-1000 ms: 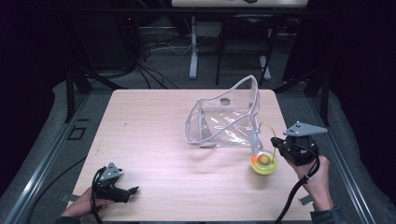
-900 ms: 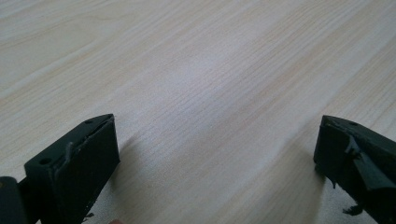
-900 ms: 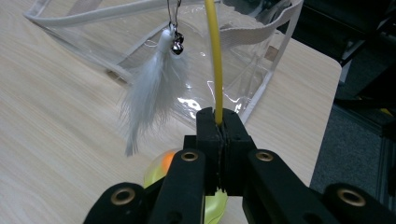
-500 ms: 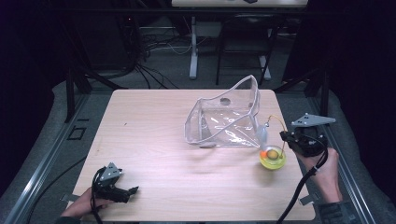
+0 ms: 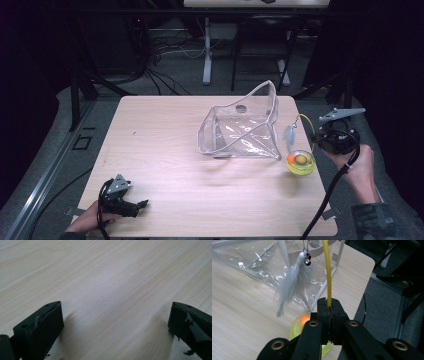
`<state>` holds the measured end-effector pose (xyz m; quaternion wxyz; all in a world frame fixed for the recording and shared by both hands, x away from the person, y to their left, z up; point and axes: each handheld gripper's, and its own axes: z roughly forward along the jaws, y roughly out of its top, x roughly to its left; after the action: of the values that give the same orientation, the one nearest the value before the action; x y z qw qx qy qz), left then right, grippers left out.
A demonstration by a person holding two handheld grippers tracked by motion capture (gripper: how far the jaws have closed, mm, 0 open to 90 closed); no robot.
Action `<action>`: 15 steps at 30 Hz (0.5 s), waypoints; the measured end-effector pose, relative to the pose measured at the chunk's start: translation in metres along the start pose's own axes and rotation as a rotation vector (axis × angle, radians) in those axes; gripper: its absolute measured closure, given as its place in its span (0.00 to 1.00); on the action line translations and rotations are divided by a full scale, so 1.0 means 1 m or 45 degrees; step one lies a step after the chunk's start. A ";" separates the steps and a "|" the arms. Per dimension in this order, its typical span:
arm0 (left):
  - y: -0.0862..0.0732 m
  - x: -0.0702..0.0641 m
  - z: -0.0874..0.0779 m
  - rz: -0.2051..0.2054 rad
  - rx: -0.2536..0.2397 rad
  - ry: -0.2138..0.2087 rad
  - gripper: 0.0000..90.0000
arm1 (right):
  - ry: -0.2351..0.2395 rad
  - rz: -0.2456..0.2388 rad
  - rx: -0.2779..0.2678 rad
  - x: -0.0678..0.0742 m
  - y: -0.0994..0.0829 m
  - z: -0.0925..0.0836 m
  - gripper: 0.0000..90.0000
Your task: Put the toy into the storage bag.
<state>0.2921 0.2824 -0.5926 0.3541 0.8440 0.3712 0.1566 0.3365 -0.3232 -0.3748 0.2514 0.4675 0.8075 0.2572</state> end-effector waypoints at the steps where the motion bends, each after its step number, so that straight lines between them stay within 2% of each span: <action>1: 0.000 0.000 0.000 0.003 0.001 -0.001 0.00 | 0.001 0.002 0.007 -0.002 0.002 0.000 0.98; 10: 0.000 0.000 0.000 0.001 0.000 -0.001 0.00 | -0.007 -0.012 0.092 -0.013 0.024 0.002 0.98; 15: 0.000 0.000 0.000 0.004 0.003 -0.002 0.00 | -0.005 -0.013 0.108 -0.016 0.032 0.002 0.98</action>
<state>0.2922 0.2825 -0.5925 0.3534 0.8450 0.3698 0.1559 0.3652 -0.3229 -0.3527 0.2343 0.4740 0.8197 0.2205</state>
